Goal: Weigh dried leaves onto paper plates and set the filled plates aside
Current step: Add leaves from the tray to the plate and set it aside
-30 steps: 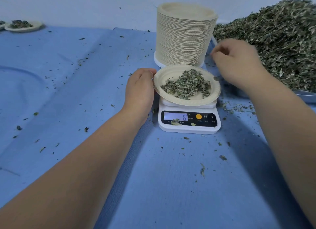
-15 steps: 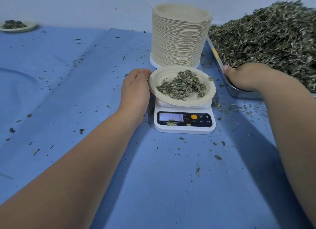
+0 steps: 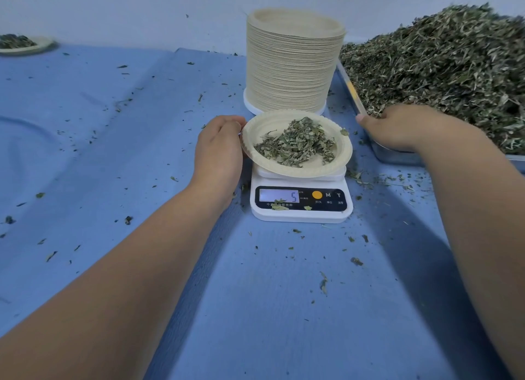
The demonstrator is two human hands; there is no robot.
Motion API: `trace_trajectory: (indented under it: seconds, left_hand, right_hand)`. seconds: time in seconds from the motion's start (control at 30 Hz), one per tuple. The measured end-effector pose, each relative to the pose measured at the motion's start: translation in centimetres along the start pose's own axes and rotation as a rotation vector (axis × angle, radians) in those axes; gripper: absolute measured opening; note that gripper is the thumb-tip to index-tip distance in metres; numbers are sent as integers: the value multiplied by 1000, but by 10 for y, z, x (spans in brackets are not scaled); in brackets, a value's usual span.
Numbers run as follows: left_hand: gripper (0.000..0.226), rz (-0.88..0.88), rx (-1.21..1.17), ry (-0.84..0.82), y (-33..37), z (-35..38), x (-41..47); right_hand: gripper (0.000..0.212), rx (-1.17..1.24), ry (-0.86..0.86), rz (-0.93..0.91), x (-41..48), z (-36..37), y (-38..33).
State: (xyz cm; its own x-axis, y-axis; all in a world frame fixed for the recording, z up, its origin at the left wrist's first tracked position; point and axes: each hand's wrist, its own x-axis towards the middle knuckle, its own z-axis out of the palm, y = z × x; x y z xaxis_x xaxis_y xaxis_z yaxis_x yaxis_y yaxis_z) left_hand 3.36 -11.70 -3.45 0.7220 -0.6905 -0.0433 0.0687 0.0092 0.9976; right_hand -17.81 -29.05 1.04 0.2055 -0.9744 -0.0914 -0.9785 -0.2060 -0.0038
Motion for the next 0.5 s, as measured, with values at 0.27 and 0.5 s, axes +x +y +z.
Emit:
trace_trajectory:
  seconds: [0.27,0.5]
  left_hand:
    - [29,8,-34,6,-4,1,4]
    - [30,6,-51,-1,-6,1,6]
  right_hand:
    - [88,-75,-69,-14,-3,3,-7]
    - [88,2,33,30,5,-4,4]
